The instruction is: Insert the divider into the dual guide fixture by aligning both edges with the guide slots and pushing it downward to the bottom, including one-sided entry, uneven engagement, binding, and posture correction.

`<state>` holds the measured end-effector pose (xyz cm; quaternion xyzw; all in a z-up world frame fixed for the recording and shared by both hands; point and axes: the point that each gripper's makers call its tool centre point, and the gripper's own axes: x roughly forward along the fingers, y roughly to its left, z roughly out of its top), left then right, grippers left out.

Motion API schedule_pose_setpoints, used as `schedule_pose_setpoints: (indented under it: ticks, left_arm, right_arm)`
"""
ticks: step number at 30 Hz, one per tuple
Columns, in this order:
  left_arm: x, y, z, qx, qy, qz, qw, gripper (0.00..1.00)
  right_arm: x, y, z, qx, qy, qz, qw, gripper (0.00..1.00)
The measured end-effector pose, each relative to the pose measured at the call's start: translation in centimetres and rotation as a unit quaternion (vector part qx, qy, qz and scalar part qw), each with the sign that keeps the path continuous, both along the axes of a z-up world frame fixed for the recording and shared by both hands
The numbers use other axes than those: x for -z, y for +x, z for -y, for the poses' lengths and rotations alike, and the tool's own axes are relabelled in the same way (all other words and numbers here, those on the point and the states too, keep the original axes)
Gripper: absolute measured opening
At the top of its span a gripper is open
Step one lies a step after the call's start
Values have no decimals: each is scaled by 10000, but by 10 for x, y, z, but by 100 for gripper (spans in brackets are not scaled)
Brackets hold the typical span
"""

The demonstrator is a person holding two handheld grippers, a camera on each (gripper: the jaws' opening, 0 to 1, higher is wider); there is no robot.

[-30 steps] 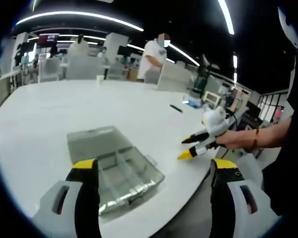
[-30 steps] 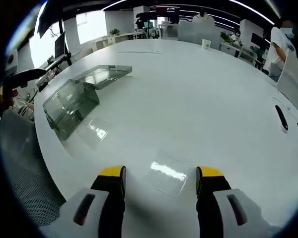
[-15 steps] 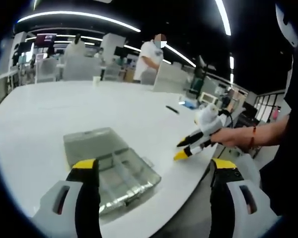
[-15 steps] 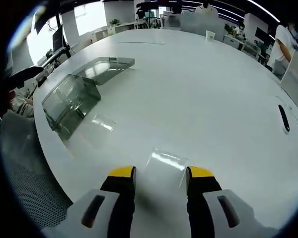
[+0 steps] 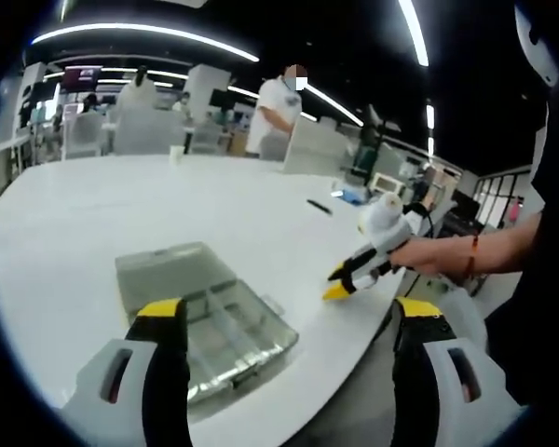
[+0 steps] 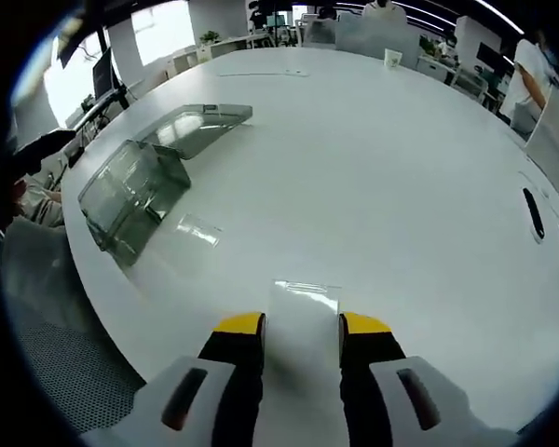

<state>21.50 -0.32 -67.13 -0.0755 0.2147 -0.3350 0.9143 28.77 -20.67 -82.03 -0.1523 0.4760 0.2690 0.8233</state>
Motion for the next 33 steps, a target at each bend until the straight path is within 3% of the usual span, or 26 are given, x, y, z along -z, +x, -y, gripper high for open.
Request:
schedule_pose_setpoints:
  ticks: [6,13,33]
  left_arm:
    - [0,-1,1,21,-5,14,10000,89]
    - [-1,5,1,-88,-167,-10,9998,85]
    - [-9,5,3,-49,-284,44,9996,85]
  right_arm:
    - [-1,-4,2,-21,-20,29,10000,26]
    - [-11,-2,-4,-53,96,263,9996,26]
    - [-62,-2,-49,-414,582,804,9942,27]
